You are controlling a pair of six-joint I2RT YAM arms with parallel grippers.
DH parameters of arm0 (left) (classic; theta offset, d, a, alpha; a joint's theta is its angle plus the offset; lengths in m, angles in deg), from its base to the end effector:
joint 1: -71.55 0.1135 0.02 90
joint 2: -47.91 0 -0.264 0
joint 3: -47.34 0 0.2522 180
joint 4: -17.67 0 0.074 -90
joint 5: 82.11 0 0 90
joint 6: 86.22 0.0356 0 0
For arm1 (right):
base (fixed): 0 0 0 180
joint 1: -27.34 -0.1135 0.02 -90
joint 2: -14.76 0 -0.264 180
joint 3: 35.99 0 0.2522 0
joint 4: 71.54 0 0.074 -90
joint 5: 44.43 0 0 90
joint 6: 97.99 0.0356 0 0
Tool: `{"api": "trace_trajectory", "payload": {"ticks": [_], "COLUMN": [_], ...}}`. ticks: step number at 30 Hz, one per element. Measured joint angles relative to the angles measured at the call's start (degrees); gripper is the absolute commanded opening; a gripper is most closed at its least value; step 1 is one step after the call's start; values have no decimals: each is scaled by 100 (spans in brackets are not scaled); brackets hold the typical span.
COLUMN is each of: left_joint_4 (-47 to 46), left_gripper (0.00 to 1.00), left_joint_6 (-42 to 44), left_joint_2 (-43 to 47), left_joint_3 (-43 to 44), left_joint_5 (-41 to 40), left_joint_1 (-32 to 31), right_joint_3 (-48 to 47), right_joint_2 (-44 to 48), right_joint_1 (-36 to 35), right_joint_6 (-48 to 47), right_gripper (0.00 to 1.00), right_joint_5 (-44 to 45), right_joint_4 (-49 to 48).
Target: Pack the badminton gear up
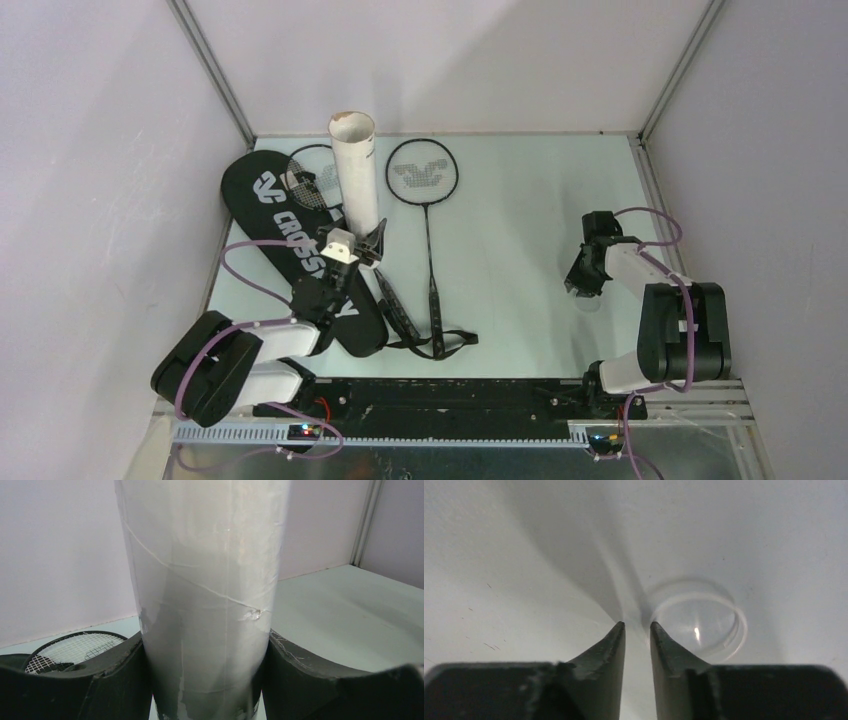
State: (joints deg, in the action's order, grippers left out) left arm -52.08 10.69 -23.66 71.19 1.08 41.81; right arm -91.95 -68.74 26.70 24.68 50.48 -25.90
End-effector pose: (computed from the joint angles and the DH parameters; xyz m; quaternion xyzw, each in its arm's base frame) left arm 0.1823 -0.0993 0.2184 0.1287 0.5452 -0.1313 0.8179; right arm 0.2454 -0.0003 0.1544 0.2787 0.9483 0.0013 0.1521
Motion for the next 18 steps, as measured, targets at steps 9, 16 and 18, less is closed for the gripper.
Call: {"api": "trace_trajectory", "payload": {"ticks": [9, 16, 18], "left_joint_4": [15, 116, 127], "left_gripper": [0, 0, 0], "left_joint_6": [0, -39, -72], "left_joint_2": [52, 83, 81], "left_joint_3": [0, 0, 0], "left_joint_5": [129, 844, 1110], "left_joint_1": [2, 4, -22], "right_joint_3": [35, 166, 164], "right_joint_2": [22, 654, 1147], "right_joint_1": [13, -546, -905], "right_joint_6": [24, -289, -496], "right_gripper": [0, 0, 0], "right_joint_5": [-15, -11, 22], "right_joint_4": [-74, -59, -59]}}
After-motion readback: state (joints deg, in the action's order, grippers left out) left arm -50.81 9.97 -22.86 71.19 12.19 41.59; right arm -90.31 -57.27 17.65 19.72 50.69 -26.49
